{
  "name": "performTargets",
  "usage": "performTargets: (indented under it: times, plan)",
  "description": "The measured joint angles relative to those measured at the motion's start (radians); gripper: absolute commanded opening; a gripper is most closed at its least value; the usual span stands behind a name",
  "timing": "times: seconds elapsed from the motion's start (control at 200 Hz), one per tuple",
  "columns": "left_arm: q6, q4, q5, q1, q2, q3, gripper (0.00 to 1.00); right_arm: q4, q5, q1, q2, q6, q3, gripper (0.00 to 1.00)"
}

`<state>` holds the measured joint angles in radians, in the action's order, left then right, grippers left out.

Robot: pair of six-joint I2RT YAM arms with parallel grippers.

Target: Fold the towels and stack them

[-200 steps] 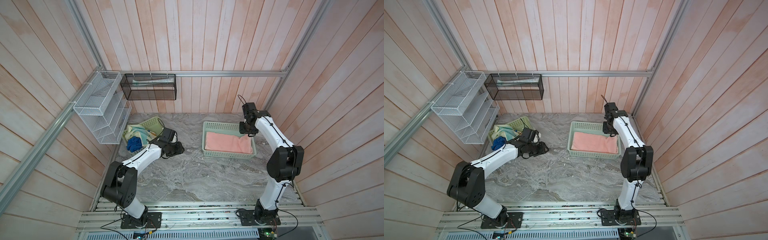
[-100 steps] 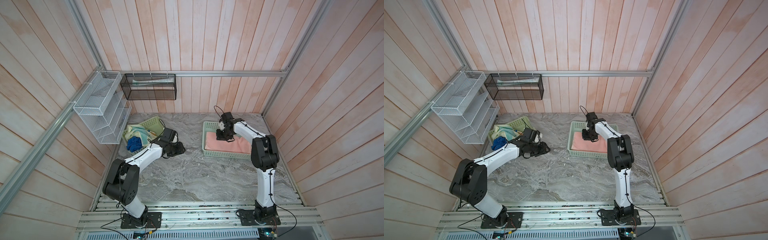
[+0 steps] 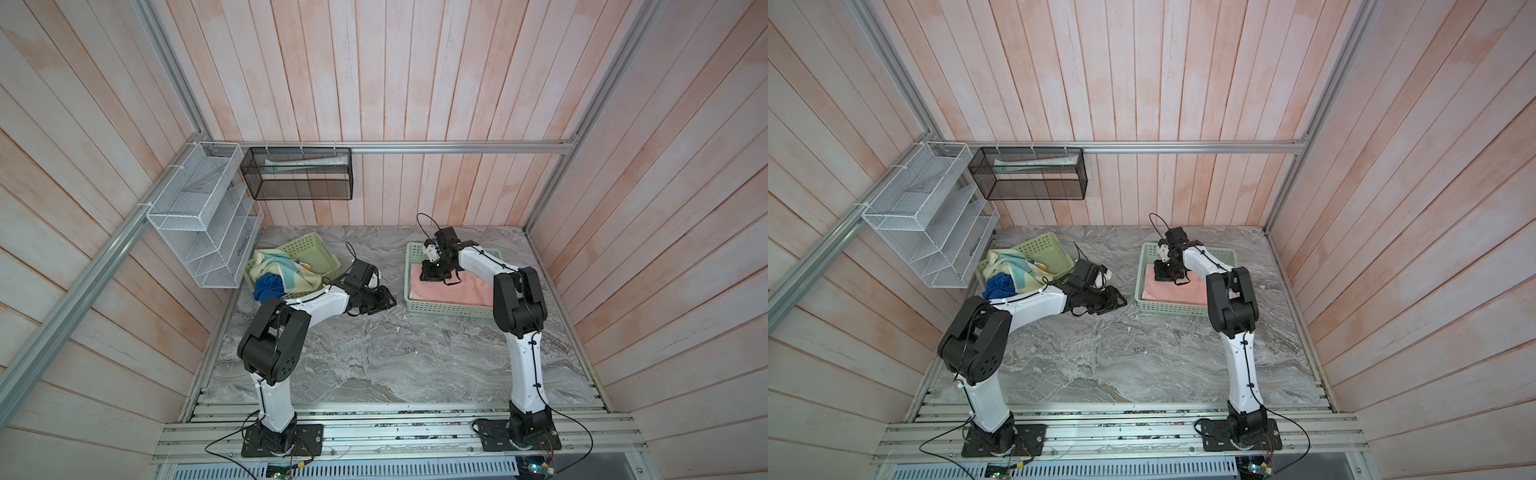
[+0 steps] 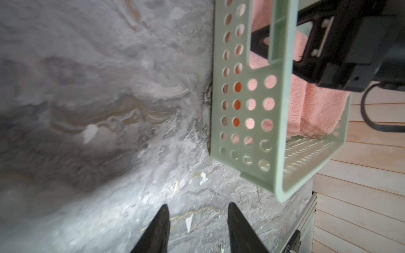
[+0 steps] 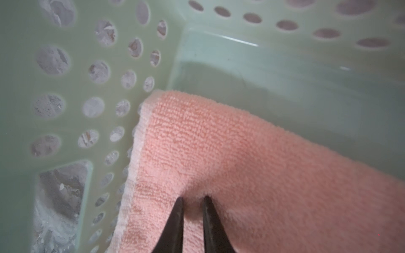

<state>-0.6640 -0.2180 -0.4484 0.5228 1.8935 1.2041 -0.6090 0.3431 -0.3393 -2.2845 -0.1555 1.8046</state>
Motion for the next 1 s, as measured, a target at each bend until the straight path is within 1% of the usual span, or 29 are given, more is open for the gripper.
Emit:
performTargets:
  times: [0.125, 0.265, 0.33, 0.4, 0.5, 0.595, 0.715, 0.815, 0.885, 1.0]
  plan:
    - [-0.028, 0.037, -0.014, 0.025, 0.057, 0.065, 0.44, 0.0, 0.027, -0.011, -0.024, 0.015, 0.038, 0.17]
    - [-0.055, 0.044, -0.015, 0.041, 0.092, 0.101, 0.44, -0.01, 0.045, -0.021, -0.061, 0.029, 0.099, 0.17]
    - [-0.064, 0.045, -0.014, 0.05, 0.105, 0.112, 0.44, -0.034, 0.045, -0.026, -0.081, 0.035, 0.139, 0.2]
    - [-0.066, 0.038, -0.011, 0.058, 0.109, 0.12, 0.44, -0.068, 0.04, -0.031, -0.092, 0.041, 0.185, 0.26]
    - [-0.057, 0.007, 0.009, 0.06, 0.108, 0.147, 0.45, -0.127, -0.01, -0.039, -0.092, 0.051, 0.27, 0.3]
    - [-0.017, -0.05, 0.053, 0.046, 0.1, 0.187, 0.47, -0.175, -0.104, -0.044, -0.085, 0.052, 0.346, 0.31]
    - [0.062, -0.158, 0.145, -0.011, 0.047, 0.232, 0.48, -0.233, -0.231, -0.043, -0.025, 0.052, 0.371, 0.31]
    - [0.14, -0.253, 0.249, -0.091, -0.036, 0.263, 0.5, -0.257, -0.28, -0.04, 0.054, 0.051, 0.356, 0.31]
    - [0.194, -0.309, 0.33, -0.162, -0.102, 0.287, 0.53, -0.232, -0.294, -0.047, 0.158, 0.051, 0.27, 0.31]
    - [0.261, -0.378, 0.454, -0.3, -0.185, 0.324, 0.57, -0.158, -0.299, -0.099, 0.383, 0.037, 0.017, 0.31]
